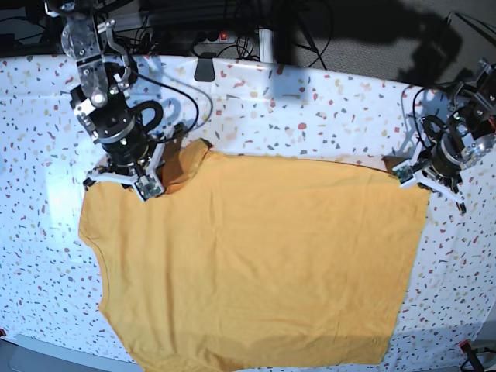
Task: Fold the T-shirt properly
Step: 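Grasp the shirt's shoulder edges with both grippers and lift, then pull the lifted shirt edge toward the hem with both grippers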
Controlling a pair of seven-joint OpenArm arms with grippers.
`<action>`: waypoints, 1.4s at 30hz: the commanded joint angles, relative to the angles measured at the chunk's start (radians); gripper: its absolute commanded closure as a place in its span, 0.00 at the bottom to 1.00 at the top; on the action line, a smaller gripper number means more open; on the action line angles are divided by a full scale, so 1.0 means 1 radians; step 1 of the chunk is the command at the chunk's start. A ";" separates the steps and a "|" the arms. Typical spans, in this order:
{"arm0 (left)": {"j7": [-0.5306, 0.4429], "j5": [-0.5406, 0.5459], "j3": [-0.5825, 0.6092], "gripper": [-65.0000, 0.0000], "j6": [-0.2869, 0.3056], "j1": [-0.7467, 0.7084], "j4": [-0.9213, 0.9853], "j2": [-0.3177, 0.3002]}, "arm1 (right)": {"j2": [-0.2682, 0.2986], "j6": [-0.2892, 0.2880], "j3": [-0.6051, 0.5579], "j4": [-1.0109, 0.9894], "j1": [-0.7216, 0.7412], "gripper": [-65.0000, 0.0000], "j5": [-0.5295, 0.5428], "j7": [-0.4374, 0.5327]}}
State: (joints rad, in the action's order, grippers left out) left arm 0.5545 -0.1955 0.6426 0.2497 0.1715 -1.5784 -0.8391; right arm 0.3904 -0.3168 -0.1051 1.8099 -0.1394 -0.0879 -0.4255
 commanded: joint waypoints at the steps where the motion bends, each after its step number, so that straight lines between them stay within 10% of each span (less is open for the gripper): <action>1: -0.003 -0.008 -0.012 1.00 -0.023 0.035 -0.012 -0.018 | 0.008 0.019 0.006 0.016 0.025 1.00 0.011 0.007; 18: -0.002 -0.001 -0.013 1.00 -0.142 0.199 0.186 0.222 | 0.005 0.018 0.006 -0.085 0.198 1.00 0.021 -0.021; 42: -0.063 0.040 -0.013 1.00 -0.203 0.432 0.571 0.349 | 0.000 -0.061 0.006 -0.578 0.609 1.00 0.092 0.021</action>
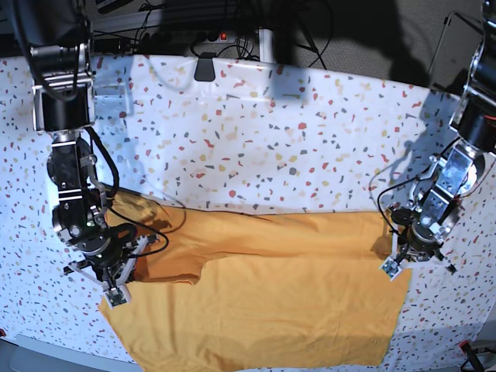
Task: Fold the T-shirt properly
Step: 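Pull the lifted shirt edge toward the hem with both grippers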
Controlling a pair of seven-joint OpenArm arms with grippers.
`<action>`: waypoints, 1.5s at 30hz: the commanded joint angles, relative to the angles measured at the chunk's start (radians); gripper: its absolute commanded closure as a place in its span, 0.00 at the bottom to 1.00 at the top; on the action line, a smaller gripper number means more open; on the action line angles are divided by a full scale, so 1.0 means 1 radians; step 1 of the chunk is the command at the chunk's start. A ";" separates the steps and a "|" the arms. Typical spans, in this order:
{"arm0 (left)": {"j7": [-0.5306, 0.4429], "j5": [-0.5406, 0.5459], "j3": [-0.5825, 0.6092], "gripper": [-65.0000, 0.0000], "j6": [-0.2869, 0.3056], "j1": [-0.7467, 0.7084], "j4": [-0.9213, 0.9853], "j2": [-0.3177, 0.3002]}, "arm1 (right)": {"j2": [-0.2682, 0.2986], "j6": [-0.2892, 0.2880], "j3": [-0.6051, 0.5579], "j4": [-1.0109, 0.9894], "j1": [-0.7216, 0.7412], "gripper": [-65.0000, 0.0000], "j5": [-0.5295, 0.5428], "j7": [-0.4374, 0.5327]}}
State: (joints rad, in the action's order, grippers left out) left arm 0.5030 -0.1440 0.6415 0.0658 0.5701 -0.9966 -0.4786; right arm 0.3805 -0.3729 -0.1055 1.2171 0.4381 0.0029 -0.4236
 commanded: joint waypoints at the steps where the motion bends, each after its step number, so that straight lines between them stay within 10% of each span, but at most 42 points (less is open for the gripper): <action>1: -0.011 -0.012 -0.011 1.00 -0.019 0.037 -0.010 -0.006 | 0.010 -0.018 0.007 0.015 0.033 1.00 0.002 0.019; 45: -0.194 -0.004 -0.011 1.00 -0.029 0.120 0.199 0.098 | -0.055 -0.040 0.007 -0.251 0.271 1.00 -0.025 -0.058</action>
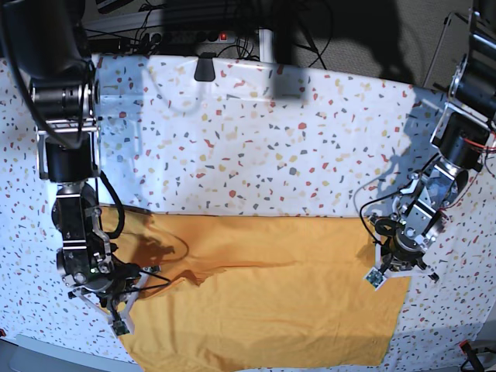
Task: Fold the T-shirt properly
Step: 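Pull the lifted shirt edge toward the hem with both grippers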
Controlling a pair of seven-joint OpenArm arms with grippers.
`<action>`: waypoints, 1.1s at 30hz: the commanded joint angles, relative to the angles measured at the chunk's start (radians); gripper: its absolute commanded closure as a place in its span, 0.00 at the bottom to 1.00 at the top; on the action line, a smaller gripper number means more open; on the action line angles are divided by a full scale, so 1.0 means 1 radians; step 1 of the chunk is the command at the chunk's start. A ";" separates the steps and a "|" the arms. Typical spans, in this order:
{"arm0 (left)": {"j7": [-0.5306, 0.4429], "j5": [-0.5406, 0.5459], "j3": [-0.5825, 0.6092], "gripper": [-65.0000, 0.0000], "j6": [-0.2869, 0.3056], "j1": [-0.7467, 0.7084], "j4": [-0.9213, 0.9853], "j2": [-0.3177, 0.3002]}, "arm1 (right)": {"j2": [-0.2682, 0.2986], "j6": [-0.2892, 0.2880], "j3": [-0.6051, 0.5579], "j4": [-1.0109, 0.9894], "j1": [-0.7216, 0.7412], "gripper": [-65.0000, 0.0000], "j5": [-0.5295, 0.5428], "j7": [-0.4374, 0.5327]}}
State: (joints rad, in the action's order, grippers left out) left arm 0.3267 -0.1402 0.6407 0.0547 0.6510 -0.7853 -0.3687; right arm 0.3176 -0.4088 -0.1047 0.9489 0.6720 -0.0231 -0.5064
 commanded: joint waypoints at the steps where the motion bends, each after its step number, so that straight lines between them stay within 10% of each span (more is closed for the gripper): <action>1: -0.020 -0.009 -0.011 1.00 -0.018 0.042 -0.013 -0.013 | 0.006 -0.004 0.006 0.017 0.046 1.00 0.001 0.025; 26: -0.024 -0.016 -0.011 1.00 -0.018 0.080 -0.013 -0.014 | -0.005 -0.004 0.006 -0.023 0.068 1.00 -0.026 0.141; 30: -0.006 -0.016 -0.011 1.00 -0.018 0.080 -0.013 -0.014 | -0.005 -0.002 0.006 -0.040 0.069 0.45 -0.205 0.291; 33: -0.005 -0.016 -0.011 1.00 -0.018 0.080 -0.013 -0.014 | -0.005 -0.001 0.006 -0.063 0.070 0.34 -0.232 0.317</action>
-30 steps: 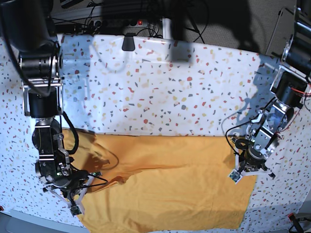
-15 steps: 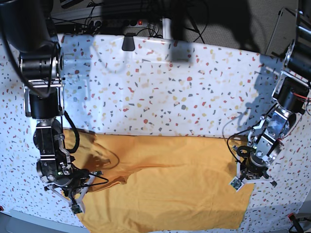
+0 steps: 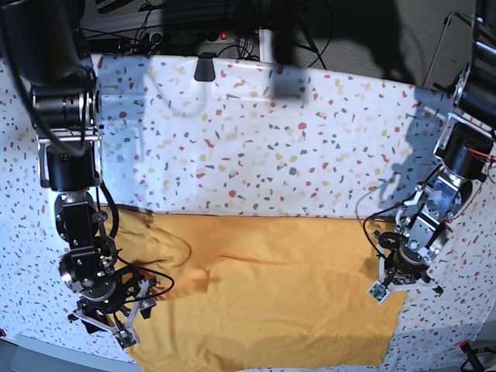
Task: Fold the T-shirt properly
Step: 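Pull the lifted shirt edge toward the hem with both grippers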
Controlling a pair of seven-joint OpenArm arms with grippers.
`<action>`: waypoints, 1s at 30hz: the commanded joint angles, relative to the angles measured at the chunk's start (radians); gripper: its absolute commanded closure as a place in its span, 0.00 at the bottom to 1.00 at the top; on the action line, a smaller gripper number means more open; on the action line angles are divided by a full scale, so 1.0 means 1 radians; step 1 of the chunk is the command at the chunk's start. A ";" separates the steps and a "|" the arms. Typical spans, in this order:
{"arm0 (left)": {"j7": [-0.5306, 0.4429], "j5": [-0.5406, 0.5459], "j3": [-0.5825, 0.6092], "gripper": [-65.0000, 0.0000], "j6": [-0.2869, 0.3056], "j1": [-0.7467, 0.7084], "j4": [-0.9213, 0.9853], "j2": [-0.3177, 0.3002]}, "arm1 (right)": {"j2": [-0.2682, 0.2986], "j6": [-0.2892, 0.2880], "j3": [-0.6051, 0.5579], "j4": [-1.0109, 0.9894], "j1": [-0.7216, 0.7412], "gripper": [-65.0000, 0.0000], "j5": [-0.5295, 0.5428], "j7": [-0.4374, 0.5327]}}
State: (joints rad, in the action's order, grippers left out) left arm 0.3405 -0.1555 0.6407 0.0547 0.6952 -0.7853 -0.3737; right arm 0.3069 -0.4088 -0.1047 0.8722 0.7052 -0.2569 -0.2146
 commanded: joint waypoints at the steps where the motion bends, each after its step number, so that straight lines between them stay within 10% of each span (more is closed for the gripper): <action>1: -0.020 0.000 -0.011 1.00 -0.018 0.036 -0.013 -0.009 | 0.005 -0.001 0.006 0.005 0.037 0.34 0.003 0.025; 22: -0.081 -0.030 -0.011 1.00 -0.018 0.037 -0.013 -0.010 | 0.001 -0.002 0.006 -0.014 0.037 0.34 0.078 -0.034; 25: -0.100 -0.094 -0.011 0.79 -0.019 0.036 -0.013 -0.010 | 0.001 -0.002 0.006 -0.014 0.037 0.34 0.078 -0.044; 30: -0.110 -0.161 -0.011 0.75 -0.083 0.037 -0.013 -0.018 | 0.001 -0.002 0.006 -0.014 0.037 0.34 0.172 -0.080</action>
State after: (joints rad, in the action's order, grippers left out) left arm 0.2398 -0.3103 0.6407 -0.0082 0.6979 -0.7853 -0.3794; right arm 0.3012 -0.4091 -0.1047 0.8436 0.7013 -0.0849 -0.3168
